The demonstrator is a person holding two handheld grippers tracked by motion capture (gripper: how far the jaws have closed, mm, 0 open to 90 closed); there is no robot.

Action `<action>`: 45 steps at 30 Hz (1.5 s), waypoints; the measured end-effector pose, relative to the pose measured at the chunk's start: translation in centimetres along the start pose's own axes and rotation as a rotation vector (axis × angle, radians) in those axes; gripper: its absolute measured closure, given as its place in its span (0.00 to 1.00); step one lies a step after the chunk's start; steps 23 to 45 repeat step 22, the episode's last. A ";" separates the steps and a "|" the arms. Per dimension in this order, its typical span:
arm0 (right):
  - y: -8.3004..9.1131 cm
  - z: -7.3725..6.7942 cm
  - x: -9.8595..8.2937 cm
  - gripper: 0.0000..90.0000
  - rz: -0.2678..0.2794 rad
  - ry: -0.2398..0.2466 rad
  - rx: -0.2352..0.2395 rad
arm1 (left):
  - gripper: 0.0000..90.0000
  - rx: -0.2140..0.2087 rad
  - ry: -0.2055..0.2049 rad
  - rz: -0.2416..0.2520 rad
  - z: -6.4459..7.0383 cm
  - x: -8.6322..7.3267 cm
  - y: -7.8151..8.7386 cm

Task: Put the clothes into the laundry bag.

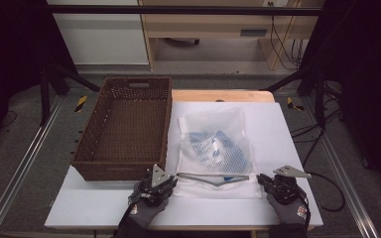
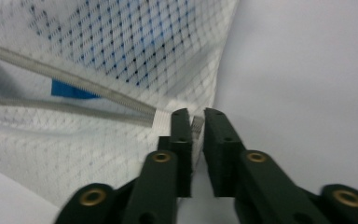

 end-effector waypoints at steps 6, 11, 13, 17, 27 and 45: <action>0.9 1.1 0.7 0.42 0.088 0.003 -0.043 | 0.66 -0.044 0.009 0.031 -0.6 -0.8 1.4; 1.0 1.8 0.6 0.29 0.081 -0.009 -0.047 | 0.55 -0.053 -0.004 0.045 -1.0 -1.2 1.9; 1.0 1.9 0.6 0.27 0.081 -0.014 -0.048 | 0.53 -0.054 -0.004 0.049 -1.3 -1.6 2.2; 1.1 2.4 0.4 0.23 0.073 -0.025 -0.047 | 0.46 -0.057 0.002 0.030 -2.2 -2.8 2.7; 1.2 2.5 0.4 0.22 0.068 -0.022 -0.047 | 0.40 -0.048 0.005 0.009 -3.1 -3.6 3.1; 1.2 2.5 0.4 0.22 0.068 -0.022 -0.047 | 0.40 -0.048 0.005 0.009 -3.1 -3.6 3.1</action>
Point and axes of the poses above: each handheld gripper's, and its own axes: y roughly backward along the jaws, x roughly out of its top, z roughly to its right, the point moved 6 cm from there along -y, roughly forward along the jaws, and after that the axes turned 11 degrees about -z, right-handed, at the moved point
